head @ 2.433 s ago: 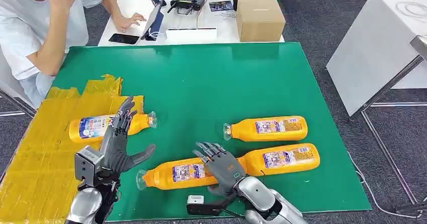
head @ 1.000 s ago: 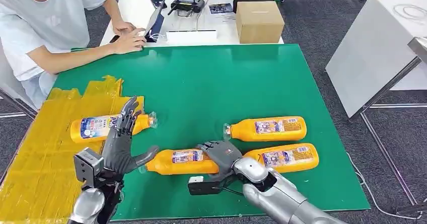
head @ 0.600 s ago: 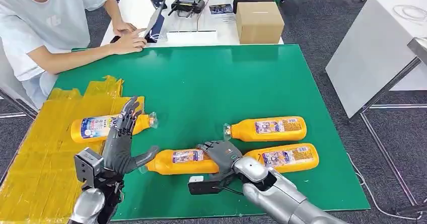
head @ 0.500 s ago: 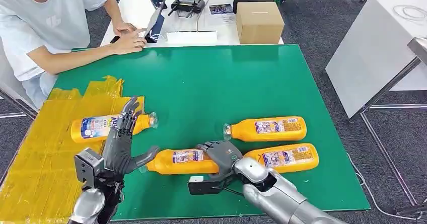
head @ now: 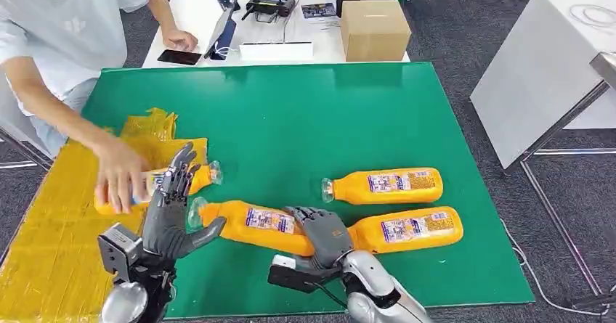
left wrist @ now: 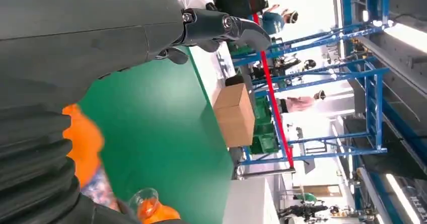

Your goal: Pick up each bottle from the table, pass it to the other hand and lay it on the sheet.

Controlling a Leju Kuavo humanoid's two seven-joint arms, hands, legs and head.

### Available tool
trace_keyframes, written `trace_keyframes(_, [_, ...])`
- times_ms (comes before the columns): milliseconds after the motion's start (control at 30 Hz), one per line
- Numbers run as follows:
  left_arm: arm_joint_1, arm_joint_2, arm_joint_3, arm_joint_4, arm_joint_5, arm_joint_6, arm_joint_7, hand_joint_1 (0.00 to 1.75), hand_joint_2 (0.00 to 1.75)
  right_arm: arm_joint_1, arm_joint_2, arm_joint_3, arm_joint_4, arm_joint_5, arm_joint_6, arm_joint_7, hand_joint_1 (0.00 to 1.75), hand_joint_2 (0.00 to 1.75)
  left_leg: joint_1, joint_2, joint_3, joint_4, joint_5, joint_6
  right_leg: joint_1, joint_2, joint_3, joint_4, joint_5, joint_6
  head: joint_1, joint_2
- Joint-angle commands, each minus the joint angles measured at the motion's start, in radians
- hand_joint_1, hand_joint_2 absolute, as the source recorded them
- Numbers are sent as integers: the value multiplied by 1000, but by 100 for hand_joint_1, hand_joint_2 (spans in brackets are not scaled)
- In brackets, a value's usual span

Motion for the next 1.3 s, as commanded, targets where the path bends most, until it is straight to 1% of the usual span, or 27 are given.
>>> trace_keyframes(33, [10,-16,13,-17,9,22,-9,0,175,45,45,-112,-59,-28,-41,-32,175,175,1,0,3,0,-2,0,1,1,3,-1,-1,-1,0,0])
trace_keyframes(67, [12,-17,16,-20,13,26,-12,0,175,48,48,-117,-64,-31,-47,-36,175,175,0,0,1,0,-1,0,0,0,1,-1,-1,-1,0,0])
trace_keyframes(133, [16,-19,22,-26,33,24,-14,0,175,54,50,-121,-76,-35,-60,-51,175,175,1,0,2,0,-2,0,1,0,3,-1,-2,-1,0,0])
trace_keyframes(167, [18,-19,26,-30,41,25,-16,0,175,57,53,-123,-84,-38,-67,-55,175,175,0,0,0,0,-1,0,0,0,0,-1,-1,0,0,0])
trace_keyframes(200, [19,-21,30,-33,46,27,-17,0,175,57,53,-124,-86,-38,-68,-56,175,175,1,0,2,0,-2,0,1,0,3,-1,-2,-1,0,0])
trace_keyframes(300, [20,-34,46,-43,80,33,-22,0,175,55,58,-135,-87,-43,-79,-55,175,175,1,1,1,0,-2,-1,1,1,2,-1,-1,-1,0,0])
trace_keyframes(367, [22,-46,62,-51,119,41,-16,0,175,63,65,-156,-95,-61,-112,-67,175,175,1,0,1,0,-1,0,1,0,1,-1,-1,-1,0,0])
trace_keyframes(500, [17,-40,59,-35,150,42,16,0,175,88,77,-192,-134,-105,-172,-110,175,175,1,0,1,0,-2,0,1,0,2,-1,-1,-1,0,0])
trace_keyframes(567, [17,-40,59,-35,150,42,16,0,175,88,77,-192,-134,-105,-172,-110,175,175,0,0,0,0,-1,0,0,0,0,-1,-1,-1,0,0])
trace_keyframes(600, [17,-40,59,-35,150,42,16,0,175,88,77,-192,-134,-105,-172,-110,175,175,1,0,2,0,-2,0,1,0,2,-1,-2,-1,0,0])
trace_keyframes(633, [10,-36,50,-19,151,44,24,0,175,99,80,-201,-151,-129,-189,-131,175,175,0,0,1,0,-1,0,0,0,1,-1,-1,-1,0,0])
trace_keyframes(700, [2,-28,38,-4,171,35,59,0,175,107,87,-210,-166,-151,-213,-160,175,175,2,0,5,0,-4,-1,2,0,6,-2,-2,-1,0,0])
trace_keyframes(733, [-6,-22,31,18,172,47,101,0,175,114,90,-215,-175,-162,-227,-171,175,175,0,-1,0,-1,-1,0,0,-1,1,-1,-1,-1,0,0])
trace_keyframes(767, [-14,-19,26,30,171,51,110,0,175,119,90,-216,-180,-167,-234,-177,175,175,1,-2,2,0,-2,-1,1,-1,3,-1,-2,-1,0,0])
trace_keyframes(800, [-19,-19,23,41,171,50,110,0,175,121,90,-214,-183,-167,-234,-177,175,175,0,-2,1,-1,-1,0,0,-2,1,-1,-1,-1,0,0])
trace_keyframes(833, [-34,-7,7,70,201,34,156,0,175,122,89,-212,-188,-181,-245,-194,175,175,0,-1,0,-1,0,0,0,-1,0,-1,-1,-1,0,0])
trace_keyframes(867, [-41,-1,0,81,213,22,169,0,175,121,89,-210,-187,-186,-247,-199,175,175,1,-2,2,-1,-1,-1,1,-2,2,-2,-1,-1,0,0])
trace_keyframes(933, [-59,11,-18,114,242,-9,184,0,175,110,89,-201,-180,-205,-247,-218,175,175,0,-2,0,-1,0,0,0,-1,0,-1,-1,-1,0,0])
trace_keyframes(1000, [-61,10,-19,116,242,-9,184,0,175,106,92,-200,-179,-204,-247,-217,175,175,0,-2,1,-1,0,0,0,-2,1,-1,-1,-1,0,0])
trace_keyframes(1133, [-77,29,-56,130,298,-67,200,0,175,79,95,-172,-146,-232,-238,-239,175,175,1,0,2,-1,-1,-1,1,0,2,-2,-1,-1,0,0])
trace_keyframes(1200, [-86,33,-65,138,314,-84,206,0,175,67,102,-163,-128,-242,-234,-247,175,175,0,-1,0,-1,0,0,0,0,-1,-1,0,-1,0,0])
trace_keyframes(1300, [-86,33,-65,138,314,-84,206,0,175,67,102,-163,-128,-242,-234,-247,175,175,1,0,2,-1,-1,-1,1,1,2,-2,-1,-1,0,0])
